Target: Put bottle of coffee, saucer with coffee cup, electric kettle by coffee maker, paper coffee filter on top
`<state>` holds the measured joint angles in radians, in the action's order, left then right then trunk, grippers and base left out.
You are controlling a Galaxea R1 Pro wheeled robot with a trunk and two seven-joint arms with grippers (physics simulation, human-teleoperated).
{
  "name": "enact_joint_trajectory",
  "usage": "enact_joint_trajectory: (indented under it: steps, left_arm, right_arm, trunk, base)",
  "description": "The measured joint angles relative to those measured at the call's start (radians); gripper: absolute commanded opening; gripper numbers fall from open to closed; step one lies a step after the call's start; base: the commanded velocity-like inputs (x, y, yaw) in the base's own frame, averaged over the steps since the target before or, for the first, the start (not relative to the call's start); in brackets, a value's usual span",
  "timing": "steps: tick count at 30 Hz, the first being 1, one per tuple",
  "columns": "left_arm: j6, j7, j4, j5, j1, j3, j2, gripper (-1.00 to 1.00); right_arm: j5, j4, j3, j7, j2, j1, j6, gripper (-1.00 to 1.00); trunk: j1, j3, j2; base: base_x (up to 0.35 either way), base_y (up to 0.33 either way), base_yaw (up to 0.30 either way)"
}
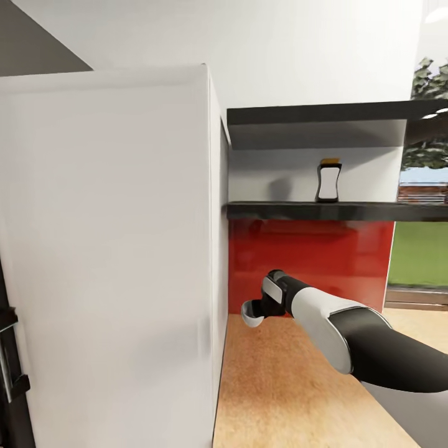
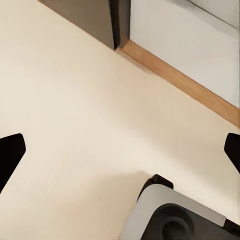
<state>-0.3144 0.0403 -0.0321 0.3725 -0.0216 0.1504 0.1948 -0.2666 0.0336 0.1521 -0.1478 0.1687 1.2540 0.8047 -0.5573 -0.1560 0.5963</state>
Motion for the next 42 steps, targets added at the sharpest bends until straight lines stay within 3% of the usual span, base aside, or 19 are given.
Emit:
enact_joint_trajectory:
  steps: [17, 28, 35, 42]
  left_arm:
    - [-0.001, 0.0, 0.0, 0.0, 0.0, 0.0, 0.0, 1.0]
    - [-0.003, 0.0, 0.0, -0.001, 0.0, 0.0, -0.001, 1.0]
    - [-0.002, 0.0, 0.0, -0.001, 0.0, 0.0, -0.002, 1.0]
    - [-0.008, 0.004, 0.0, -0.002, 0.0, 0.0, -0.002, 1.0]
  right_arm:
    - [0.0, 0.0, 0.0, 0.0, -0.004, -0.007, 0.0, -1.0]
    - [0.0, 0.0, 0.0, 0.0, -0.005, -0.012, -0.002, -1.0]
    - [-0.001, 0.0, 0.0, 0.0, -0.005, -0.012, -0.004, -1.0]
    - [-0.001, 0.0, 0.0, 0.0, -0.006, -0.012, -0.004, -1.0]
  trunk:
    - [0.065, -0.066, -0.119]
    - [0.107, -0.092, -0.196]
    - [0.108, -0.091, -0.197]
    - [0.108, -0.091, -0.197]
  base:
    - [0.0, 0.0, -0.268]
    - [0.0, 0.0, -0.022]
    - [0.0, 0.0, -0.034]
    - [0.0, 0.0, -0.25]
